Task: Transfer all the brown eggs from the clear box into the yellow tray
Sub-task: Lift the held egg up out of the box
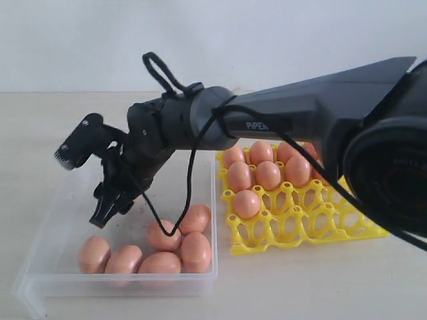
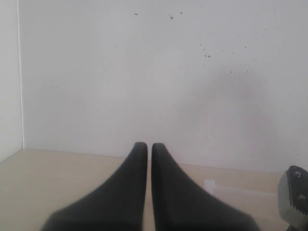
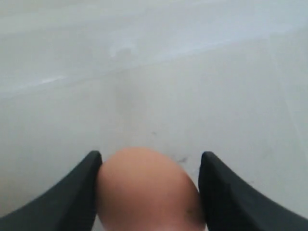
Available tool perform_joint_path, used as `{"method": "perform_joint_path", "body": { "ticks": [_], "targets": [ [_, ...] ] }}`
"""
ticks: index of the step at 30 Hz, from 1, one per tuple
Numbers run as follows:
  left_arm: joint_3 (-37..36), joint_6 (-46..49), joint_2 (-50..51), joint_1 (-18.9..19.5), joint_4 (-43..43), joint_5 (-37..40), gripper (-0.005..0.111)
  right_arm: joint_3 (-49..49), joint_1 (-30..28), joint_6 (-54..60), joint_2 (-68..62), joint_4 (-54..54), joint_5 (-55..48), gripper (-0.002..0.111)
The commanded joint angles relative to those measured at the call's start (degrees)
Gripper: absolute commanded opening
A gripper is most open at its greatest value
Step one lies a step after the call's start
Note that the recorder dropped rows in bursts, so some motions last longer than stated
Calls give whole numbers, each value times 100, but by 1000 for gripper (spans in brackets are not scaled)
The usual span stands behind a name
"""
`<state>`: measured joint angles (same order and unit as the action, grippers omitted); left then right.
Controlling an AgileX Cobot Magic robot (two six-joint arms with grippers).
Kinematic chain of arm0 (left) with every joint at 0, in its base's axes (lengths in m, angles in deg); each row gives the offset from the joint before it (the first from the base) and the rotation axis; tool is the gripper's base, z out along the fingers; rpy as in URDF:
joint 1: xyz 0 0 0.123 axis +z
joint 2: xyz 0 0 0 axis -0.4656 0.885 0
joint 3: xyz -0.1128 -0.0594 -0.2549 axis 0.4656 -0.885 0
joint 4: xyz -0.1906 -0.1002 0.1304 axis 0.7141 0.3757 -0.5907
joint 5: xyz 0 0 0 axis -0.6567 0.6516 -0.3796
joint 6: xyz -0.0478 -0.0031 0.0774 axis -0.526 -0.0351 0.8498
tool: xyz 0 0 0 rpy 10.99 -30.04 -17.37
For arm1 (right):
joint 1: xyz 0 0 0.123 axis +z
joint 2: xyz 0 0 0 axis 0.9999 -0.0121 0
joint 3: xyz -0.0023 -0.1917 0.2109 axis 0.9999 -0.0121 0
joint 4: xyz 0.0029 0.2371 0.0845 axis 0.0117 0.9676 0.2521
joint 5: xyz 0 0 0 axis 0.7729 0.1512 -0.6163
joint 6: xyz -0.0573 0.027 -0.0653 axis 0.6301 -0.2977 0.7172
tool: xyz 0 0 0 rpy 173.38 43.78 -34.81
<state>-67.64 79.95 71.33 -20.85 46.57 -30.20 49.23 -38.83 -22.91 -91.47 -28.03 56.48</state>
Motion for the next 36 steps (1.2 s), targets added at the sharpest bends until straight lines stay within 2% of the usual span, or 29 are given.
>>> {"method": "perform_joint_path", "body": {
  "ticks": [1, 2, 4, 8, 12, 16, 22, 27, 36],
  "targets": [
    [5, 31, -12, -8, -23, 17, 4, 14, -490, -193, 174, 1048, 95, 0],
    [5, 31, -12, -8, -23, 17, 4, 14, -541, -47, 174, 1273, 106, 0],
    [5, 31, -12, -8, -23, 17, 4, -10, -599, 1114, 186, 2564, 214, 0],
    [5, 31, -12, -8, -23, 17, 4, -10, -599, 2461, 247, 4322, 336, 0],
    [5, 31, -12, -8, -23, 17, 4, -10, -599, 3290, 418, 5483, 368, 0],
    [5, 31, -12, -8, -23, 17, 4, -193, -599, 3625, 599, 6411, 951, 0],
    [5, 31, -12, -8, -23, 17, 4, -1026, -599, 5748, 1116, 8328, 1603, 0],
    [5, 31, -12, -8, -23, 17, 4, -1791, -599, 6704, 1721, 8636, 1634, 0],
    [5, 31, -12, -8, -23, 17, 4, -2964, -706, 7162, 2787, 8672, 2332, 0]
  ]
}}
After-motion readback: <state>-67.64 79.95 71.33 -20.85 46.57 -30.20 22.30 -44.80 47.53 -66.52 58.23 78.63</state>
